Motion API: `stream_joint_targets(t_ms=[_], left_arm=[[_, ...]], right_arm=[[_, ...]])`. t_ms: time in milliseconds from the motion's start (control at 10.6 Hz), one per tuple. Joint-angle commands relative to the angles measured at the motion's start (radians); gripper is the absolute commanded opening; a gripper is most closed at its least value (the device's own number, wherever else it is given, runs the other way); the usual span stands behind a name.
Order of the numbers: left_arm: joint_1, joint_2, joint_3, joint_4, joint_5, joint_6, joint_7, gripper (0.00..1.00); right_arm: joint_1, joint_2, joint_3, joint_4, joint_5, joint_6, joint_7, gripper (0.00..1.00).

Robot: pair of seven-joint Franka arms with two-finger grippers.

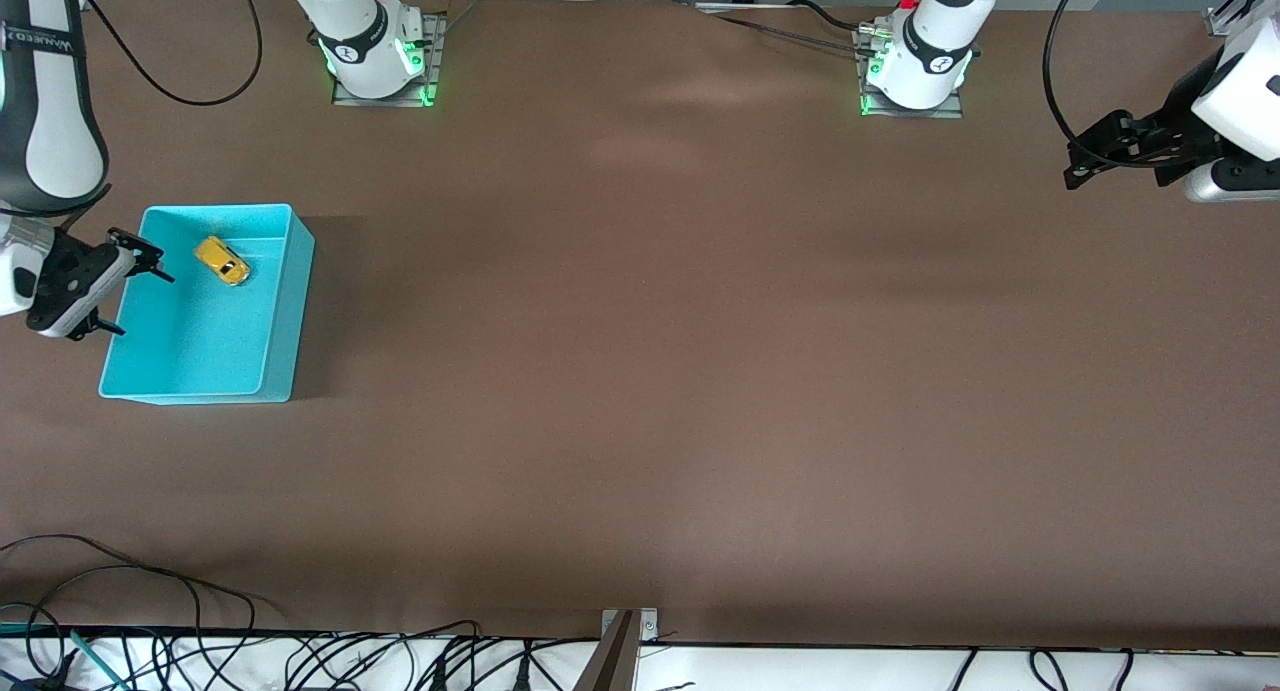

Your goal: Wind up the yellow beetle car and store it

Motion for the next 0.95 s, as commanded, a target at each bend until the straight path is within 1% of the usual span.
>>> stream_joint_targets(t_ms=[0, 95, 284, 473, 758, 852], left_arm=[[-0.001, 0.017, 0.002, 0.037, -0.002, -0.025, -0.004, 1.00], [-0.001, 0.017, 0.002, 0.037, -0.002, -0.025, -0.004, 1.00], [-0.001, 0.017, 0.002, 0.037, -0.002, -0.025, -0.004, 1.00], [-0.002, 0.017, 0.000, 0.037, -0.002, -0.025, -0.004, 1.00], [-0.002, 0.017, 0.000, 0.038, -0.002, -0.025, -0.004, 1.00], [-0.002, 0.017, 0.000, 0.037, -0.002, -0.025, -0.004, 1.00]], right_arm=[[0.053, 0.019, -0.003, 0.108, 0.015, -0.073, 0.198, 1.00], [0.088, 0.021, -0.003, 0.146, 0.004, -0.087, 0.300, 1.00], [0.139, 0.039, -0.003, 0.206, -0.018, -0.107, 0.571, 1.00], [0.189, 0.065, -0.003, 0.270, -0.048, -0.130, 0.885, 1.00], [0.222, 0.110, -0.003, 0.414, -0.062, -0.340, 1.194, 1.00], [0.222, 0.110, -0.003, 0.430, -0.062, -0.377, 1.216, 1.00]])
